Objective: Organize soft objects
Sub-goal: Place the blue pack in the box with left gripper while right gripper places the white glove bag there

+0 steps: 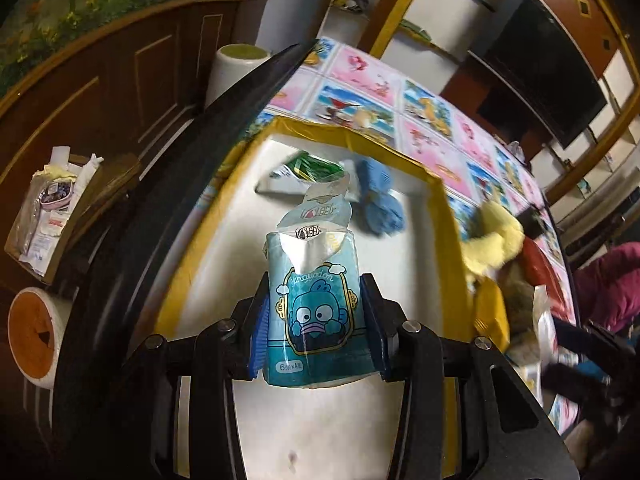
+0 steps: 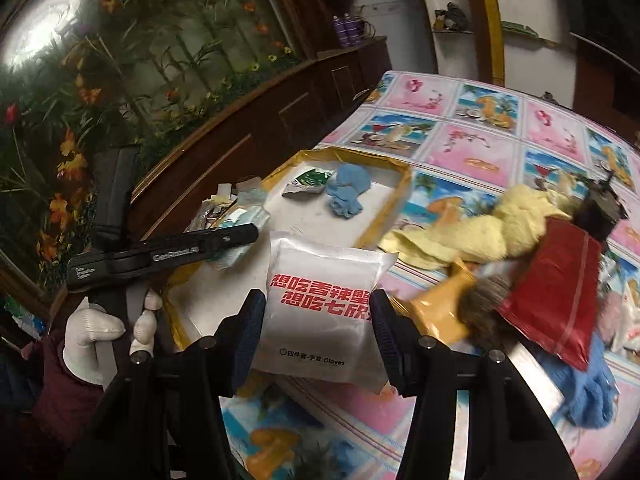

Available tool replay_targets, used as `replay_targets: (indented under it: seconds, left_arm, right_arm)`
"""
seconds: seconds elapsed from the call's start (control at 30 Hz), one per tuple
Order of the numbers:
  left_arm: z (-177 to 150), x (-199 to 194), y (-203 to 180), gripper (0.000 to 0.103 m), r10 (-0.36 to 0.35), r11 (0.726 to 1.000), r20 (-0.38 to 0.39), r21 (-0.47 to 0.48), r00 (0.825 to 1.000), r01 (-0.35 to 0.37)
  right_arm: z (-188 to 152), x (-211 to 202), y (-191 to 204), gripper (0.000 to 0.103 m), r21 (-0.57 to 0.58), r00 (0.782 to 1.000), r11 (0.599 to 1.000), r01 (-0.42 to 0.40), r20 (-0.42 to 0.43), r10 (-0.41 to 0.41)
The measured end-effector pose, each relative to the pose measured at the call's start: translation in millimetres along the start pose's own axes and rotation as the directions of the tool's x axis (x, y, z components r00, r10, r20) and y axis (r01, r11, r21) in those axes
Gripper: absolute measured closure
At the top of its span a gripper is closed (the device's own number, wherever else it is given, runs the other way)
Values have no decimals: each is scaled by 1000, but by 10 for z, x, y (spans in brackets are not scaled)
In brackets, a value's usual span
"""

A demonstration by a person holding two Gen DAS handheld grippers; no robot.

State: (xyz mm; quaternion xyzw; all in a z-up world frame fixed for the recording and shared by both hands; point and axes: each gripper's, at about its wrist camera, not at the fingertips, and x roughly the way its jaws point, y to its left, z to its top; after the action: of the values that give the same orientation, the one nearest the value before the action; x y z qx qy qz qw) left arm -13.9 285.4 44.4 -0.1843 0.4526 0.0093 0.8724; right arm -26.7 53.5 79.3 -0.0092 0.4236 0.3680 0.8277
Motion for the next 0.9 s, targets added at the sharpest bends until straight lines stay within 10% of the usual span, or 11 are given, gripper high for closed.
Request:
replay_targets:
  seconds: [0.5,0.9]
  left_arm:
    - [332,225,291,51,-150,984,-29,-97,988,147]
    - [32,345,-179,51,103,986,-20,136,994,-100]
  right_arm:
    - [483,1007,174,39,-39,996,997,72,-54,-74]
    - [167,-156,-262,38,93,985,995,42,164,-57]
